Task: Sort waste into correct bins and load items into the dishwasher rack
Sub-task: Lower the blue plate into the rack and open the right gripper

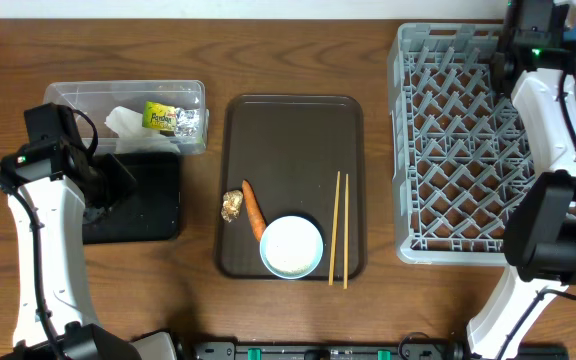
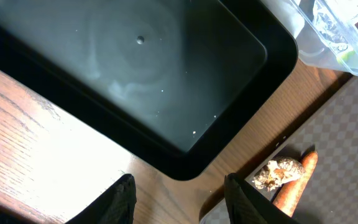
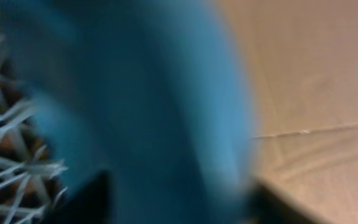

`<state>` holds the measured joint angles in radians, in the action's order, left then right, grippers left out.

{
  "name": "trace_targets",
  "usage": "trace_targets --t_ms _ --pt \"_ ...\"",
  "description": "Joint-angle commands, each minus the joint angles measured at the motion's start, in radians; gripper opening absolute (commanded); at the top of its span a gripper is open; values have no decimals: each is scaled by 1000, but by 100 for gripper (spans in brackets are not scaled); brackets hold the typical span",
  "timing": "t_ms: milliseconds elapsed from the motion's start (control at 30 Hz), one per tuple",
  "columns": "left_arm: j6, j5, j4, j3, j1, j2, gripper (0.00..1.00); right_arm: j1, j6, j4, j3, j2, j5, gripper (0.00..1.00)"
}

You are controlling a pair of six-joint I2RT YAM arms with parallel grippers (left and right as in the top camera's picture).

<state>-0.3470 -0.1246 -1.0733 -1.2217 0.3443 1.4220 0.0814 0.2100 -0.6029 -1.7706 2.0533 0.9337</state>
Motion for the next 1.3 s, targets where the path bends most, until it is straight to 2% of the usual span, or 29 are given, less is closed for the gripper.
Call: trace_targets --t_ms 0,100,267,600,867,1267 --pt "-10 2 -3 -6 3 0 48 -40 -23 -25 4 13 -63 83" --pt "-10 2 -3 -6 3 0 48 -57 -31 -45 4 13 -63 93" --pt "-10 2 -3 -6 3 0 48 -88 -51 -92 4 -5 -83 99" --pt "-9 2 -3 -6 3 0 48 -107 -127 -138 4 -156 -139 99" --pt "-9 2 -3 -6 3 0 47 -88 -127 -150 4 -289 -232 99" --pt "-9 2 -4 -6 3 0 48 -41 -166 -206 4 -319 -300 99"
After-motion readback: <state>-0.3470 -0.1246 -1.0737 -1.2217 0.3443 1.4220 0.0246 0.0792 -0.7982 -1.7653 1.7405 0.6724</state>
